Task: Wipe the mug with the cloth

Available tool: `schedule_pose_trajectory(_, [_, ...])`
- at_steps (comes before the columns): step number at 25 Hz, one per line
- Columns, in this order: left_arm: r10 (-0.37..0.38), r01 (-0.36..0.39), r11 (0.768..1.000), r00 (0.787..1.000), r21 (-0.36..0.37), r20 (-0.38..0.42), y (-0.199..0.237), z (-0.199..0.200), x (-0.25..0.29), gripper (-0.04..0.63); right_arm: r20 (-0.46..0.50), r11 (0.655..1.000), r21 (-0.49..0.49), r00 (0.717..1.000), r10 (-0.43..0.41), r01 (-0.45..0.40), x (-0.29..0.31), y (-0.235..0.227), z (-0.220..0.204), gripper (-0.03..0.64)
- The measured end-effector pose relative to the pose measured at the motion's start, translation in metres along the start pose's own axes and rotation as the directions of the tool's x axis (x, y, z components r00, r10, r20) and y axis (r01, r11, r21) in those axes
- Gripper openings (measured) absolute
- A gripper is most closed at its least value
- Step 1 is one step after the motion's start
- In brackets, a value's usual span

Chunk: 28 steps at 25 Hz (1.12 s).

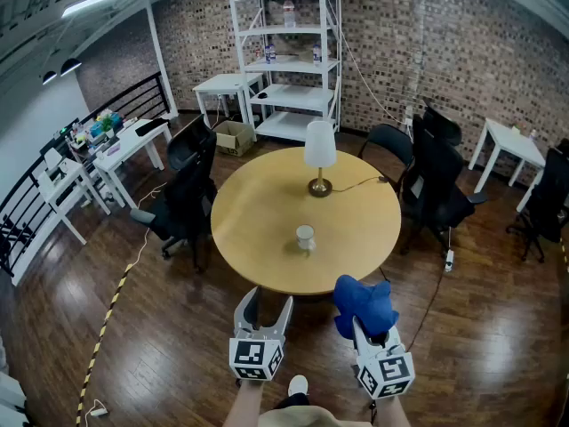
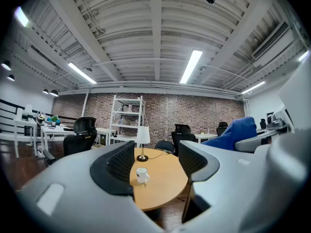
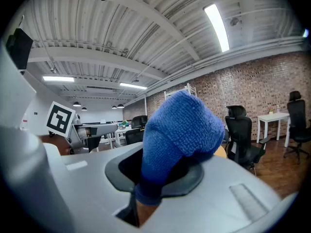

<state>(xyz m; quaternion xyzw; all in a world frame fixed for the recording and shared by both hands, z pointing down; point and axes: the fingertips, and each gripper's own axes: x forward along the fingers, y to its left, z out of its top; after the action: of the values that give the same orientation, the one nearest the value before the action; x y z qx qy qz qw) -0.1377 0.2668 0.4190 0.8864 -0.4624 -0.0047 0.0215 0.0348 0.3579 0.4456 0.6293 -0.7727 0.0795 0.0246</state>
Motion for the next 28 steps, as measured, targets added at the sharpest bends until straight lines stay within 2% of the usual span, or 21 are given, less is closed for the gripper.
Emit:
schedule_pose_trajectory(7, [-0.027, 0.027, 0.999, 1.0, -0.041, -0.005, 0.059, -0.005, 0.078, 0.262, -0.043, 0.999, -0.029, 0.999, -0.031, 0.03, 0.102, -0.024, 0.007, 0.074])
schedule_pose_trajectory(12, [-0.022, 0.015, 0.996, 0.997, -0.09, -0.071, 0.083, -0.029, 0.128, 0.261, -0.107, 0.999, -0.032, 0.994, -0.032, 0.029, 0.151, -0.054, -0.002, 0.075])
schedule_pose_trajectory(15, [-0.005, -0.005, 0.996, 0.995, -0.095, -0.099, 0.091, -0.042, 0.16, 0.261, -0.142, 1.0, -0.027, 0.99, -0.017, 0.013, 0.184, -0.08, -0.013, 0.075])
schedule_pose_trajectory(20, [0.057, -0.069, 0.994, 0.988, -0.083, -0.144, 0.107, -0.061, 0.231, 0.261, -0.199, 0.994, -0.012, 0.975, 0.1, -0.105, 0.255, -0.123, -0.027, 0.077])
schedule_pose_trajectory(23, [0.096, -0.112, 0.99, 0.98, -0.081, -0.174, 0.11, -0.066, 0.272, 0.261, -0.239, 0.983, 0.001, 0.954, 0.179, -0.184, 0.296, -0.152, -0.033, 0.077])
schedule_pose_trajectory(28, [0.155, -0.18, 0.98, 0.957, -0.084, -0.247, 0.107, -0.084, 0.318, 0.261, -0.306, 0.964, 0.043, 0.914, 0.264, -0.264, 0.347, -0.199, -0.044, 0.078])
